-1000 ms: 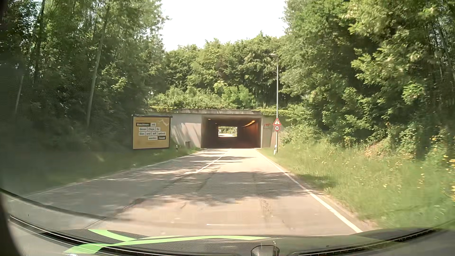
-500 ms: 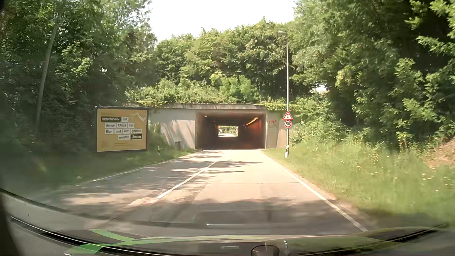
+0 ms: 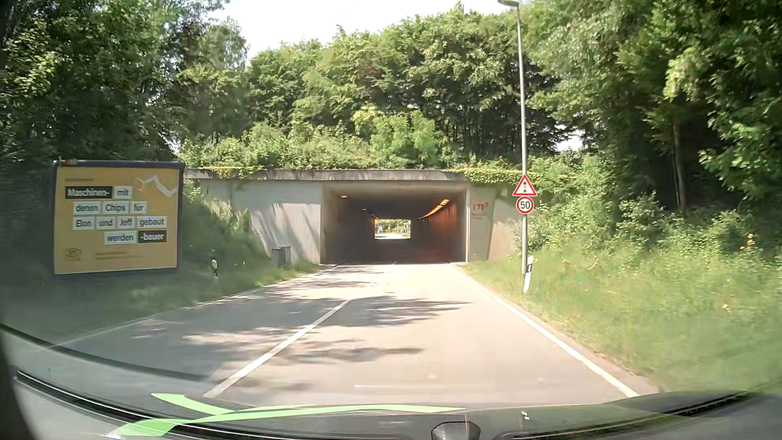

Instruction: Follow the waypoints while adhering to traffic rules and regulations

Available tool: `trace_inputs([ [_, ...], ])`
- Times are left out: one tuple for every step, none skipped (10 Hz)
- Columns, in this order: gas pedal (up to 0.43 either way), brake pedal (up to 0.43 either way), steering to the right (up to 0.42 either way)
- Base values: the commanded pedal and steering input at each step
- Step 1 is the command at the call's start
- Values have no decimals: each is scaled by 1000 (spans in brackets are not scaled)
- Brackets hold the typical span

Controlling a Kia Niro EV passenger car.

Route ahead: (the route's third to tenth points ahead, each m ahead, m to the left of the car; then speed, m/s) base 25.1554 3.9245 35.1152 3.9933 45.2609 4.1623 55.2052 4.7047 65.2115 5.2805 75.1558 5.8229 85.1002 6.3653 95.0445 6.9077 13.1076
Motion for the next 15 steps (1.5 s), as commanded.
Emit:
trace_inputs([
  [79,0,-4],
  [67,0,-4],
  [67,0,-3],
  [67,0,-3],
  [67,0,-3],
  [67,0,-3],
  [67,0,0],
  [67,0,1],
  [67,0,1],
  [67,0,1],
  [67,0,1],
  [67,0,0],
  [67,0,0],
  [67,0,0],
  [67,0,-1],
])
